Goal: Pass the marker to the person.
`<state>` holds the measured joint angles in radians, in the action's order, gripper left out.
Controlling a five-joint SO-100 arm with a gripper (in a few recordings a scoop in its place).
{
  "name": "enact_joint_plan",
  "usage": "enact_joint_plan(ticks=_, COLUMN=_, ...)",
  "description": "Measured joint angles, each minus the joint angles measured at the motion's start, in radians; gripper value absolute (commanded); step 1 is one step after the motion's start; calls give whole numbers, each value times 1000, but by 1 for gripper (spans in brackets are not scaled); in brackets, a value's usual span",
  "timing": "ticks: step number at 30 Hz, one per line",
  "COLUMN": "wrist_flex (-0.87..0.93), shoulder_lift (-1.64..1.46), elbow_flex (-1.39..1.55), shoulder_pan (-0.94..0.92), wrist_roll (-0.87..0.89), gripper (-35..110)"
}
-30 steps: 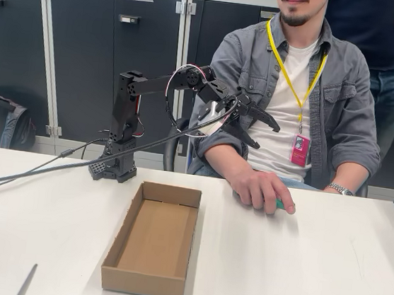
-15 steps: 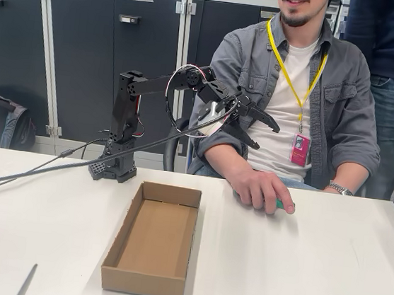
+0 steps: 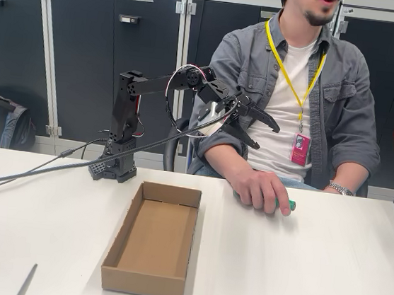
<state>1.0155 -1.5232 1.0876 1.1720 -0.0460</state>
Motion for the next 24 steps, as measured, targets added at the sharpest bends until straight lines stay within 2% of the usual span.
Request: enact_joint_plan(ticks=24, wrist_flex=0, shoulder_lift=0, elbow_flex=12, shoulder_pan=0, wrist_roll=5, gripper=35)
